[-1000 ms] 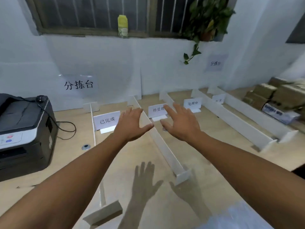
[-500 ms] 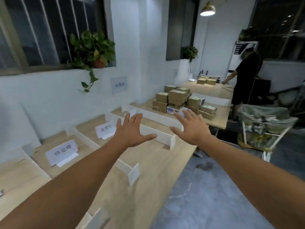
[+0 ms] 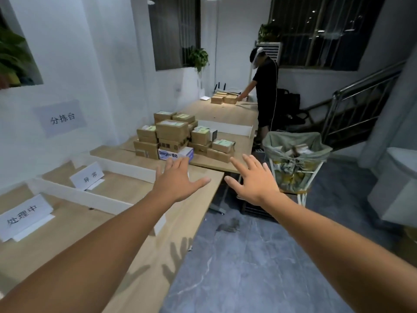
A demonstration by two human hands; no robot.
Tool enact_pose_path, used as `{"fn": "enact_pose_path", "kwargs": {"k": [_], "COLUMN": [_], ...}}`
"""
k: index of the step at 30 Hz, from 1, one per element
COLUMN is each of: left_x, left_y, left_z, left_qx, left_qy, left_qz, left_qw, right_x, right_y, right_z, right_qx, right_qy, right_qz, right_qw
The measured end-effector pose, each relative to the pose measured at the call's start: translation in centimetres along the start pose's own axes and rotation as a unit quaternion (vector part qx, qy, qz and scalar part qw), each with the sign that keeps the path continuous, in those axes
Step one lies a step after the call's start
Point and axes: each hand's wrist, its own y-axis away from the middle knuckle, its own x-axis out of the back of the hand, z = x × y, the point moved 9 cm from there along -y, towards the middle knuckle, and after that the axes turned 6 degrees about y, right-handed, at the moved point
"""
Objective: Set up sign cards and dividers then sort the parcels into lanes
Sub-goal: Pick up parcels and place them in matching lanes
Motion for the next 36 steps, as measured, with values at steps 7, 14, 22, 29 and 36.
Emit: {"fn": "enact_pose_path", "kwargs": {"k": [7,14,22,29,36], "left_x": [-5.4,-9.0,-19.5,-28.1,-32.7], "left_y": [-16.2,-33.0,-46.8,-57.9,-64.7], "left_z": [0.8,2.7,6.3,6.5,5.6], "left_qx": [-0.011,-0.007,0.054,0.167,0.207], "left_qy": [0.007,0.062,0.137,0.139,0.141], "left_qz": [0.009,0.001,0.007,0.012,0.031], "left_qw": [1.0,0.998,0.989,0.976,0.968], "right_x": [-5.7,-8.4,-15.1,-23.7,-31.5], "right_y": [-14.2,-28.6,-41.5,-54.5,-66.9], "right_z": [6.5,12.8,22.0,31.1,34.8], "right_qx": [0.0,-0.005,0.034,0.091,0.186], "right_qy": [0.011,0.013,-0.002,-0.042,-0.067], "right_qz": [-0.001,-0.004,-0.015,-0.048,-0.124], "right_qw": [1.0,1.0,0.999,0.994,0.972]}}
